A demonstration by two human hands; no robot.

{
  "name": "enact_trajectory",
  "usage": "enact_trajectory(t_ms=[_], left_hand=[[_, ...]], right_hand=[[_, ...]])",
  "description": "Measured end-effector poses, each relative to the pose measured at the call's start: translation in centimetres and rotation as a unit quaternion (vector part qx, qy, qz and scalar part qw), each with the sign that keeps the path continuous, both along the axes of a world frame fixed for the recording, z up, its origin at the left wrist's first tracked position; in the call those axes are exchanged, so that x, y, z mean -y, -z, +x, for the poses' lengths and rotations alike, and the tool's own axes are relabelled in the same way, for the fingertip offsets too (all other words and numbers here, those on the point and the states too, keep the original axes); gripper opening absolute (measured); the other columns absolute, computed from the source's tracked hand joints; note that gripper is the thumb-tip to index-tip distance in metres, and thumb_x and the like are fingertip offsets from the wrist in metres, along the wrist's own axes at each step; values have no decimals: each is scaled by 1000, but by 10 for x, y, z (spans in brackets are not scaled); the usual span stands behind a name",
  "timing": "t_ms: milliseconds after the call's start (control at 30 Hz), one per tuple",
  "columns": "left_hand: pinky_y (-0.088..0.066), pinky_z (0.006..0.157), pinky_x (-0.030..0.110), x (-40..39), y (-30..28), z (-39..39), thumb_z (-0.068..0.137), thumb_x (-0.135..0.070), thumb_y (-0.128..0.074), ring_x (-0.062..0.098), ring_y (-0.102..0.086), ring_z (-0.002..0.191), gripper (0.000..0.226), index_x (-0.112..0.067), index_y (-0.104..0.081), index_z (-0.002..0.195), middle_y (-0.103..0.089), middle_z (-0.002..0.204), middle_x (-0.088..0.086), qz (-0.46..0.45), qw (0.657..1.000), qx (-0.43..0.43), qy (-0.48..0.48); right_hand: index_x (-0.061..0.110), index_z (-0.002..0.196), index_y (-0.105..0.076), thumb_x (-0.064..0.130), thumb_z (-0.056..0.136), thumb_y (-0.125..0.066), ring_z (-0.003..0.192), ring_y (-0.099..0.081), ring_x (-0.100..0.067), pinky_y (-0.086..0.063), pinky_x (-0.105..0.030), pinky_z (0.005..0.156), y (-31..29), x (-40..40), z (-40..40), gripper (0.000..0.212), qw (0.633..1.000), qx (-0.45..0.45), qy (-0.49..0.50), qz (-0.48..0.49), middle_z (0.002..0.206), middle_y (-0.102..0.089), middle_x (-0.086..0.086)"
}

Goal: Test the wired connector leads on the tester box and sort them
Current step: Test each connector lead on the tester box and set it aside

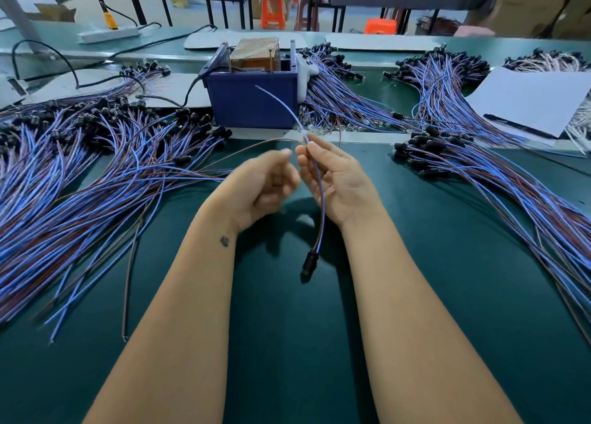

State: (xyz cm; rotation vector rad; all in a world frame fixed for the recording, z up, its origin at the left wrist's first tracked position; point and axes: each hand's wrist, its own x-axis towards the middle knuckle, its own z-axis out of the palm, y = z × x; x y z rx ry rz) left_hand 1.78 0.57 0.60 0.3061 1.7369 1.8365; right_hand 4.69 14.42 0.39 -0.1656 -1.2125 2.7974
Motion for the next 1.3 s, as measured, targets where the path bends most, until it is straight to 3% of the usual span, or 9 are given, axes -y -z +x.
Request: enact_trajectory(t_ms=[100, 233, 367, 500, 633, 767, 900, 1167, 1300], left_hand=[[-29, 41, 16, 2, 5, -12, 102, -30, -39, 7, -41, 41, 39, -17, -70, 83, -61, 61, -5, 8, 982, -40, -186], [-41, 46, 16, -2, 9, -8, 100, -22, -45, 5, -55, 49, 26, -21, -70, 94, -66, 70, -8, -46, 958, -158, -235], [-59, 76, 46, -4, 12, -5, 99, -17, -52, 30, -68, 77, 23, -21, -72, 90, -70, 81, 4, -70, 939, -230, -245], [-55, 85, 43, -4, 8, 0, 89, -23, -57, 14, -66, 83, 21, -32, -72, 77, -72, 86, -4, -106, 914, -289, -266], [-50, 85, 28, -3, 8, 1, 86, -22, -58, 8, -62, 88, 21, -31, -72, 74, -68, 91, -7, -149, 893, -335, -261], [-41, 73, 14, -6, 12, -3, 93, -17, -55, 7, -55, 81, 20, -12, -73, 84, -63, 88, -3, -189, 866, -377, -270], [-39, 58, 7, -7, 12, -4, 96, -15, -47, -2, -55, 66, 17, -21, -62, 90, -65, 76, -12, -177, 872, -344, -300], [-32, 48, 22, 0, 17, -11, 93, -16, -44, 1, -39, 42, 23, -25, -64, 101, -51, 59, -11, -209, 867, -315, -324], [-31, 49, 22, 2, 18, -12, 95, -17, -44, 4, -41, 49, 27, -18, -67, 109, -50, 61, -12, -222, 862, -311, -333]], right_hand=[[6, 94, -65, -3, 94, -53, 54, -65, -10, -54, -17, 57, 1, 6, 1, 15, 994, -4, -33, 100, 69, -71, -7], [3, 97, -63, -5, 93, -54, 50, -61, -8, -48, -17, 53, 4, 19, 0, 13, 951, 2, -18, 309, 70, -66, -11], [11, 86, -63, -5, 92, -54, 50, -60, -7, -48, -16, 50, 5, 24, 0, 19, 938, 9, 4, 346, 66, -65, -7], [11, 80, -61, 3, 95, -56, 53, -57, -13, -47, -17, 49, 6, 26, -2, 17, 939, 14, 11, 344, 67, -61, -9], [11, 75, -62, 5, 93, -59, 51, -51, -10, -43, -17, 49, 9, 29, -3, 19, 933, 18, 34, 357, 68, -60, -10], [15, 73, -66, 9, 90, -65, 64, -48, -19, -42, -34, 63, 10, 27, -4, 18, 913, 16, 85, 398, 68, -58, -10], [17, 74, -65, 10, 92, -62, 62, -53, -18, -51, -42, 68, 11, 22, -4, 19, 903, 26, 137, 407, 63, -59, -4], [15, 96, -64, 6, 95, -54, 54, -53, -13, -48, -27, 60, 9, 20, -2, 13, 918, 26, 144, 367, 60, -57, -4], [15, 98, -63, 8, 96, -53, 56, -54, -12, -47, -24, 58, 9, 19, -3, 12, 916, 34, 137, 375, 60, -58, -1]])
